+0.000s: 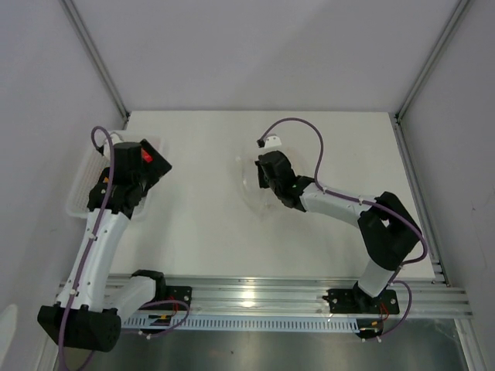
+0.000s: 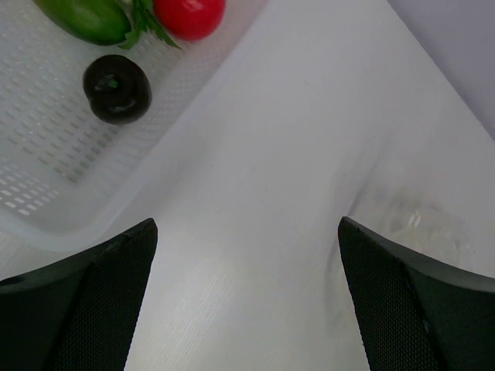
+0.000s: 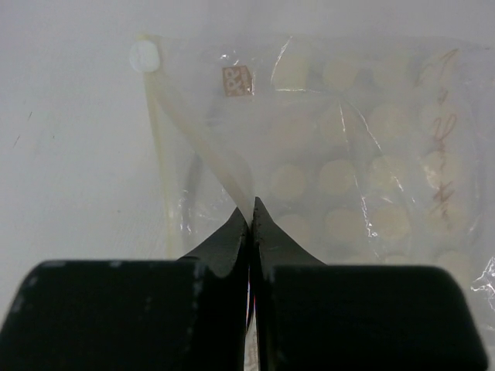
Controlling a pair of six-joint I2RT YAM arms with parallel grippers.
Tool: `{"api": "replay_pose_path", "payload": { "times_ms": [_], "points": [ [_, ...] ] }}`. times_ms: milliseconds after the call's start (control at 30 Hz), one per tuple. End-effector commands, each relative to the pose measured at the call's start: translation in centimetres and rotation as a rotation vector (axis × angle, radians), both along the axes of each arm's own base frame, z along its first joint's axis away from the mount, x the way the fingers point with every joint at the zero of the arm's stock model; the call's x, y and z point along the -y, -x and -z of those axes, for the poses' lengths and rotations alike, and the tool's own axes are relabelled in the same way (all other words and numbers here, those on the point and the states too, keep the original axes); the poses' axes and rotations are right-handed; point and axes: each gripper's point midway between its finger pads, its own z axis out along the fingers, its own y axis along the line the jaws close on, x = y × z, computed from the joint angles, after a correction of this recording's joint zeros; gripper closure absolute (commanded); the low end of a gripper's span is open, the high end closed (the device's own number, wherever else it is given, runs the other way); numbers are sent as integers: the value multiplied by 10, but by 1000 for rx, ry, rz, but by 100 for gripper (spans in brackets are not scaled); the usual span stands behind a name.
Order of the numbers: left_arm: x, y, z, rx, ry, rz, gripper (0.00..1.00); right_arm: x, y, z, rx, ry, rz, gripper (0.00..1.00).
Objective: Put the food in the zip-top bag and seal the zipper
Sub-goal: Pick up the fake vegetable from the bin.
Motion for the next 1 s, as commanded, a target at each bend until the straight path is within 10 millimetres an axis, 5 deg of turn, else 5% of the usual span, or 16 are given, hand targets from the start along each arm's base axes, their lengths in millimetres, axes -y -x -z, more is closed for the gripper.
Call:
{"api": "replay_pose_path", "payload": {
  "times_ms": [0, 300, 467, 633, 967],
  "points": [
    [-26, -11, -19, 20, 52, -154, 0, -12, -19, -9, 75, -109, -54, 100],
    [-84, -17, 16, -53, 113, -441, 1, -14, -23, 0, 51, -153, -98, 100],
    [-95, -37, 39, -116, 135, -494, 1, -12, -20, -5, 66, -160, -121, 100],
    [-103, -53, 83, -250, 197, -532, 1, -13, -19, -8, 78, -169, -144, 100],
    [-130, -70, 123, -356, 205, -608, 1, -12, -20, -8, 74, -184, -157, 100]
  ]
}}
